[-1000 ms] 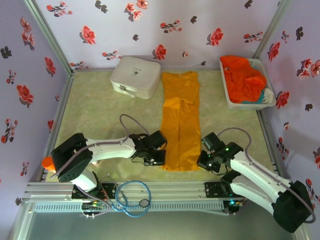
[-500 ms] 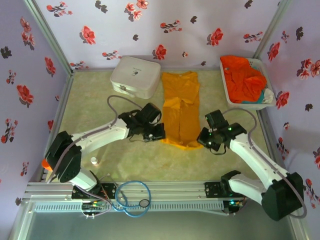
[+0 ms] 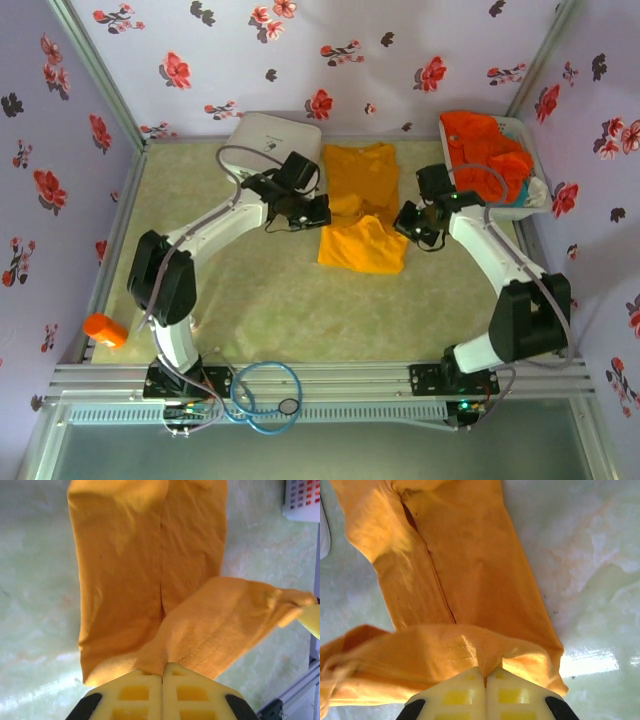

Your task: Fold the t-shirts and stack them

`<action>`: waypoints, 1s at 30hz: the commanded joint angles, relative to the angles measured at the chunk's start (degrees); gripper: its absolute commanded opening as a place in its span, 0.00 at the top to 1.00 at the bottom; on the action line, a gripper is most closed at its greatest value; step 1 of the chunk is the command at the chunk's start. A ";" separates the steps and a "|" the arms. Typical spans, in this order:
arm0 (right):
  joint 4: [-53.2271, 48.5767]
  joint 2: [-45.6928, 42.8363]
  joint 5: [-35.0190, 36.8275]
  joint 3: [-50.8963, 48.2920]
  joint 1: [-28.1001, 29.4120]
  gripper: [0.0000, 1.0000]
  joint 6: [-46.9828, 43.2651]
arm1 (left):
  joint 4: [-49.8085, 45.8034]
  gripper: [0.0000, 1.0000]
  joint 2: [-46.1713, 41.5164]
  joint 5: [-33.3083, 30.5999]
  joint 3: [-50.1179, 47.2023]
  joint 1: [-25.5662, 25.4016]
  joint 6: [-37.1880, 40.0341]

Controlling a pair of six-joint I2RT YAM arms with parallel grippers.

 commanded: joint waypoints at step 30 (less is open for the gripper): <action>2.13 27.52 -7.37 22.25 -6.78 0.98 -9.00 | 2.92 0.76 23.99 9.30 19.59 7.19 10.62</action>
